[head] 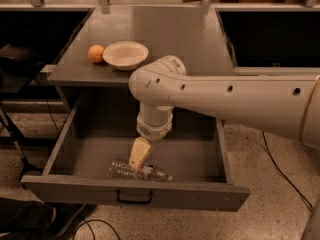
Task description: Pick water bottle from top drawer and place on counter
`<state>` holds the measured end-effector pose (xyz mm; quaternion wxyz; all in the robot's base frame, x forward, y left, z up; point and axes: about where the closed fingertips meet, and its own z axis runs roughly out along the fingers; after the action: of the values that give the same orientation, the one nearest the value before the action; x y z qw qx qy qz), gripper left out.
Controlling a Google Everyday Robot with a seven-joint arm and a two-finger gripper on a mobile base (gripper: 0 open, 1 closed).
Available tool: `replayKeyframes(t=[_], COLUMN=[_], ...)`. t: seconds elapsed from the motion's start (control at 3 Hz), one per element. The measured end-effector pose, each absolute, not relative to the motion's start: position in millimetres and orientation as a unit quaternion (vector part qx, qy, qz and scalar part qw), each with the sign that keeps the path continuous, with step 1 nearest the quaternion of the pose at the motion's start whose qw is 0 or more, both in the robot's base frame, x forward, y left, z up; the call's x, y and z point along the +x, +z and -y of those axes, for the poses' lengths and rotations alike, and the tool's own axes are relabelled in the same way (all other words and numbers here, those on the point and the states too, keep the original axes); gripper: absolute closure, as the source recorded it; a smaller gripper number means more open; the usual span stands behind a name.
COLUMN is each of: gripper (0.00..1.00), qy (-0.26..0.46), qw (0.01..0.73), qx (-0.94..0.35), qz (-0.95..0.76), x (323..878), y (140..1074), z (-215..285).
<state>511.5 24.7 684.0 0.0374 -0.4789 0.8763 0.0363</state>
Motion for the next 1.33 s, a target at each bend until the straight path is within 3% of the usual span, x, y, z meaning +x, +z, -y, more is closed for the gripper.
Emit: replayKeyframes(t=[1.33], gripper=[0.0], qy=[0.066], qw=[0.085], qx=[-0.492], qz=[-0.864], x=[495], y=[647], z=[-69])
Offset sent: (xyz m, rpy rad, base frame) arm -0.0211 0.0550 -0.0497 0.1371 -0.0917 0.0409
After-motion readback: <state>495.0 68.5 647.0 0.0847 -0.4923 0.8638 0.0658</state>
